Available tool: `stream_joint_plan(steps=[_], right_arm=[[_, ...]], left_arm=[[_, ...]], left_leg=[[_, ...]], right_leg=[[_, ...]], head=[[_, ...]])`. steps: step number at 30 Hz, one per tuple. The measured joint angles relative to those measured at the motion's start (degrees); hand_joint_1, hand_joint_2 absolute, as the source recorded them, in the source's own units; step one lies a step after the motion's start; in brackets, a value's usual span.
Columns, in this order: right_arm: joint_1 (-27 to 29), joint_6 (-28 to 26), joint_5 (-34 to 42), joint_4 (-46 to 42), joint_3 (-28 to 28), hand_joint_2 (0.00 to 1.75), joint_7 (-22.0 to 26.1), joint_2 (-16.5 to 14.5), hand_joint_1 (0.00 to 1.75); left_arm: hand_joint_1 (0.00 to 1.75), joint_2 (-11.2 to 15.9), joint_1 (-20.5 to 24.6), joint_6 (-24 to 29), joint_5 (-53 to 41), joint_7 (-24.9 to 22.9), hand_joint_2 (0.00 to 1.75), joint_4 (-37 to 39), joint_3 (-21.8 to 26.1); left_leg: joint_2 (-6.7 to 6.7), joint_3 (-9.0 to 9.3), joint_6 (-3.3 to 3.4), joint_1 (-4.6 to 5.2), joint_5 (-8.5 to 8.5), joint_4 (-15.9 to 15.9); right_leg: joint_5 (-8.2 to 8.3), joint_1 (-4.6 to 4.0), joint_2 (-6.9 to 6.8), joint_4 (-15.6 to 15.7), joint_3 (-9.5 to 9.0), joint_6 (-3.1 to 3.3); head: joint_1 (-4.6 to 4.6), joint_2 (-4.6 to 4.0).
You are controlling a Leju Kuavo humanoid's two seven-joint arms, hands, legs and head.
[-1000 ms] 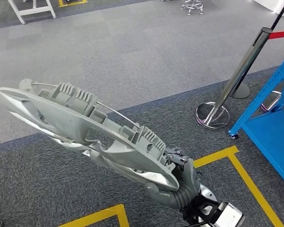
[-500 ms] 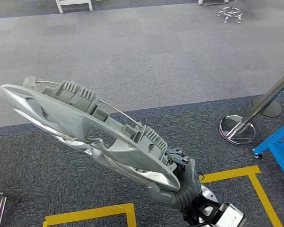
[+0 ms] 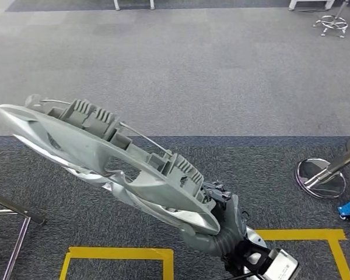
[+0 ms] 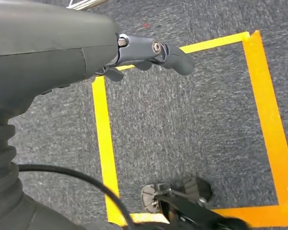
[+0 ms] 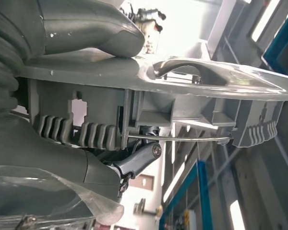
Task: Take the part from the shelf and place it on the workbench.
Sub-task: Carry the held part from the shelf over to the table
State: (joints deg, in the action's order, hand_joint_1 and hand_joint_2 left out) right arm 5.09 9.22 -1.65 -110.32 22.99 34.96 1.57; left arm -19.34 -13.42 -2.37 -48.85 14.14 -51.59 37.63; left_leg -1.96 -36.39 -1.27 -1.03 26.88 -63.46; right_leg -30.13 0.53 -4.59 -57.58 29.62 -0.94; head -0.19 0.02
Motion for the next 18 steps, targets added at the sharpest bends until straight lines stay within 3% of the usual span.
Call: stream_joint_plan(steps=[2,4,5,6,7,9,10,11,12,13,15,16,18], right_arm=[[-0.05,-0.02,-0.05,-0.01,0.12,1.75,0.03,-0.01,1.75],[-0.13,-0.06,-0.1,-0.01,0.15,1.75,0.05,-0.02,1.75],[-0.23,-0.07,-0.13,-0.01,0.16,1.75,0.04,-0.02,1.75],[-0.31,-0.08,-0.15,-0.01,0.17,1.75,0.07,-0.02,1.75],[-0.33,-0.11,-0.16,-0.01,0.16,1.75,0.11,-0.02,1.75],[-0.18,-0.17,-0.14,0.01,0.17,1.75,0.25,-0.02,1.75],[-0.06,-0.19,-0.13,0.04,0.17,1.75,0.3,-0.02,1.75],[0.02,-0.2,-0.14,0.08,0.18,1.75,0.32,-0.02,1.75],[0.05,-0.2,-0.16,0.11,0.19,1.75,0.32,-0.02,1.75],[0.06,-0.2,-0.19,0.15,0.19,1.75,0.32,-0.02,1.75],[0.03,-0.21,-0.21,0.16,0.19,1.75,0.33,-0.02,1.75],[0.02,-0.21,-0.2,0.16,0.18,1.75,0.36,-0.02,1.75],[0.0,-0.2,-0.2,0.15,0.19,1.75,0.4,-0.02,1.75]], left_arm=[[0.0,-0.03,0.05,0.03,-0.05,0.01,1.75,0.01,-0.01],[0.0,-0.04,0.03,0.11,-0.09,0.01,1.75,0.01,0.14],[0.0,-0.07,0.0,0.17,-0.1,0.01,1.75,0.01,0.24],[0.0,-0.09,0.02,0.26,-0.1,0.01,1.75,0.01,0.34],[0.0,-0.1,0.07,0.32,-0.17,0.01,1.75,0.01,0.38],[0.0,-0.12,0.13,0.39,-0.29,0.03,1.75,0.01,0.43],[0.0,-0.12,0.13,0.39,-0.34,0.03,1.75,0.01,0.46],[0.0,-0.12,0.11,0.4,-0.34,0.04,1.75,0.01,0.51],[0.0,-0.12,0.11,0.4,-0.33,0.04,1.75,0.01,0.56],[0.0,-0.13,0.11,0.4,-0.33,0.04,1.75,0.01,0.6],[0.0,-0.19,0.11,0.4,-0.34,0.04,1.75,0.01,0.64],[0.0,-0.22,0.12,0.41,-0.34,0.05,1.75,0.01,0.67],[0.0,-0.24,0.1,0.43,-0.37,0.06,1.75,0.03,0.72]], left_leg=[[-1.56,1.8,0.63,0.46,-0.36,3.56],[-0.78,1.76,1.61,0.78,-0.05,3.8],[-0.18,1.85,2.04,0.8,-0.08,3.98],[0.41,1.97,2.49,0.78,-0.15,4.16],[0.99,2.13,2.94,0.71,-0.2,4.34],[2.13,2.23,3.52,0.74,-0.13,4.39],[2.79,2.27,3.69,0.86,-0.07,4.38],[3.53,2.37,3.79,1.0,0.0,4.38],[4.33,2.55,3.88,1.15,0.1,4.37],[5.16,2.81,3.94,1.27,0.22,4.37],[6.69,3.33,3.88,1.34,0.52,4.37],[7.36,3.37,3.72,1.26,0.63,4.29],[8.42,3.04,3.21,0.97,0.64,4.21]], right_leg=[[-0.55,-0.29,-0.96,0.05,-0.27,-0.74],[-0.88,-0.26,-1.97,0.29,-0.86,-1.41],[-1.2,-0.11,-1.8,0.18,-1.06,-1.72],[-1.93,0.05,-0.77,-0.74,-0.79,-1.91],[-3.2,0.16,0.73,-2.91,0.28,-2.03],[-6.43,0.15,3.71,-10.45,4.45,-1.89],[-7.46,0.09,4.27,-14.27,6.82,-1.77],[-7.4,0.02,4.49,-16.53,8.57,-1.58],[-6.15,-0.06,4.65,-16.75,9.4,-1.3],[-3.75,-0.17,4.98,-14.41,8.96,-0.91],[1.19,-0.46,7.05,-6.72,6.25,-0.01],[2.51,-0.55,8.21,-3.58,4.88,0.32],[2.52,-0.63,9.32,-1.22,3.54,0.56]], head=[[0.04,0.0],[0.16,0.0],[0.23,0.0],[0.29,0.0],[0.44,0.0],[0.77,0.0],[0.88,0.0],[0.89,0.0],[0.9,0.0],[0.9,0.0],[0.86,0.0],[0.79,0.01],[0.84,0.01]])
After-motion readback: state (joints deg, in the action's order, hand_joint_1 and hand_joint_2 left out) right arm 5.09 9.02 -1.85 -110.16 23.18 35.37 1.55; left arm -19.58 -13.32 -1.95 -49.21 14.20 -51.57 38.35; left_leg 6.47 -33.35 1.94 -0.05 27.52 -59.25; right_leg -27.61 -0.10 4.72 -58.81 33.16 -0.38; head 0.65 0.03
